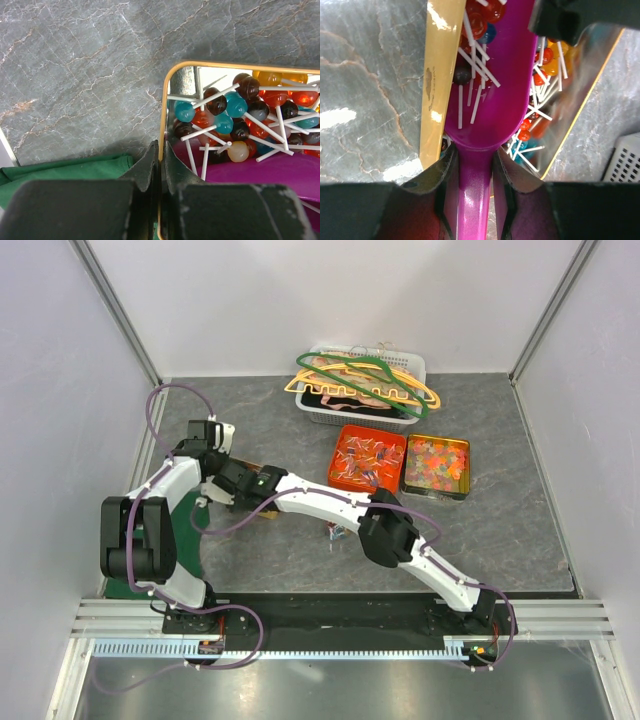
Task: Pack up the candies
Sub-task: Scoop the fake candies from the storage box.
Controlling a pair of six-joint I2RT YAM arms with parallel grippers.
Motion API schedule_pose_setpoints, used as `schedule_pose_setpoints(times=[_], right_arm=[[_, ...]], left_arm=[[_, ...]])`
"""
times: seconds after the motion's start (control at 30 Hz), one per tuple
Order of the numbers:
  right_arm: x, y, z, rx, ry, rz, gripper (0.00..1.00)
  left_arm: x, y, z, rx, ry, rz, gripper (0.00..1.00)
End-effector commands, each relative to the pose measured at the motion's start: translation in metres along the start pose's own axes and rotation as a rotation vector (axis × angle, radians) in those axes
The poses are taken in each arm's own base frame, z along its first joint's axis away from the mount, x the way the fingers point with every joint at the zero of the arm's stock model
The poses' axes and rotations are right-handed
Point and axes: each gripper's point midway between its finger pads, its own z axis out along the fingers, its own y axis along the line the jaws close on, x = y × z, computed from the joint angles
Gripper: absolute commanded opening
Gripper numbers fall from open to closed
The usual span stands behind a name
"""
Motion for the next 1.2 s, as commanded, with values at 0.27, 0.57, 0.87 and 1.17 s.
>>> schedule_pose_setpoints(times=[0.27, 0.57, 0.87, 1.17], right_arm=[[-0.012, 0.0, -0.037, -0.198, -0.132, 0.21, 0.0], [-0.005, -0.02, -0.047, -0.23, -0.182, 0.316, 0.0], [-0.013, -0.021, -0.043, -0.243, -0.197, 0.327, 0.0], [-0.026, -0.035, -0.051, -0.243, -0.244, 0.388, 0.0]], left_arm=[[-0.055, 0.005, -0.015, 0.002, -0.208, -0.072, 0.02], [-0.054, 0.005, -0.014, 0.003, -0.205, -0.073, 0.02], [-0.053, 0.006, -0.013, 0.003, -0.201, -0.076, 0.02], [-0.053, 0.006, -0.012, 0.005, -0.2, -0.077, 0.02]])
